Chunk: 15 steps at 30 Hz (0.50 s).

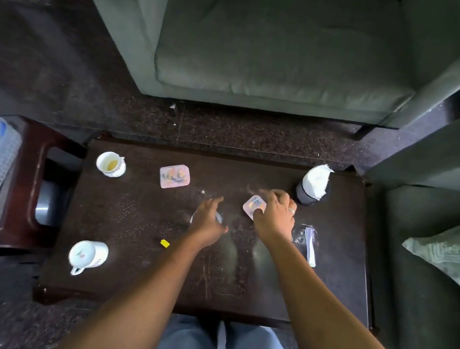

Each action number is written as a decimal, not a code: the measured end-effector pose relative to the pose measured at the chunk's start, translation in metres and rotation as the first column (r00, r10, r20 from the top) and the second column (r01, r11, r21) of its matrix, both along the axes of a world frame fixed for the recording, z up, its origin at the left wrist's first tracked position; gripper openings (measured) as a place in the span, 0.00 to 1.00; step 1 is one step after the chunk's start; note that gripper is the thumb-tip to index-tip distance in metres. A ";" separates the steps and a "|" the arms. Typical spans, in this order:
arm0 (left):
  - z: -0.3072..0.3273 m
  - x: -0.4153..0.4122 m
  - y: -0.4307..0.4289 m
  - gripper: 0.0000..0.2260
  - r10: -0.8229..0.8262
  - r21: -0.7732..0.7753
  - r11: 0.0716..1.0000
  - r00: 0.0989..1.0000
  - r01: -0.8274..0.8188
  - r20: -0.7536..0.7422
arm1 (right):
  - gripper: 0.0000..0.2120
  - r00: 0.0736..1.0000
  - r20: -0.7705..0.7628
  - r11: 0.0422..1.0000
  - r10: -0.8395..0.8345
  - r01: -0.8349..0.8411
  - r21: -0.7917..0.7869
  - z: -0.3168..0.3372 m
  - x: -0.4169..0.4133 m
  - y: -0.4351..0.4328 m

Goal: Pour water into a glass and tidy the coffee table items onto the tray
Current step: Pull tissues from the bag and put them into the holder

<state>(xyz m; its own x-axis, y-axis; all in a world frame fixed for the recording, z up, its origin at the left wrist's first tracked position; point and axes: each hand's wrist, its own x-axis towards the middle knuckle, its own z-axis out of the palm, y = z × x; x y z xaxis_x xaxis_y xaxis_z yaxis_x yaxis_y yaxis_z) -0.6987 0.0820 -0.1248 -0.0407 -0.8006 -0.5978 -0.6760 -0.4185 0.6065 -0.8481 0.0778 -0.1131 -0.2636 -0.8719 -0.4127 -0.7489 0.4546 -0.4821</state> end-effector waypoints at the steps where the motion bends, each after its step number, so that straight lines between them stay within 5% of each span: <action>1: 0.006 0.011 0.004 0.30 0.011 -0.012 1.000 1.000 -0.010 0.007 | 0.23 0.999 0.004 0.999 0.037 -0.037 0.022 0.004 0.010 0.002; 9: 0.035 0.068 0.053 0.20 0.104 -0.029 0.994 0.994 -0.104 -0.020 | 0.23 0.960 0.056 0.944 0.275 -0.281 0.173 0.016 0.068 0.032; 15: 0.031 0.084 0.105 0.22 0.133 0.070 0.989 0.991 -0.131 -0.029 | 0.22 0.911 0.036 0.864 0.410 -0.401 0.305 0.009 0.084 0.087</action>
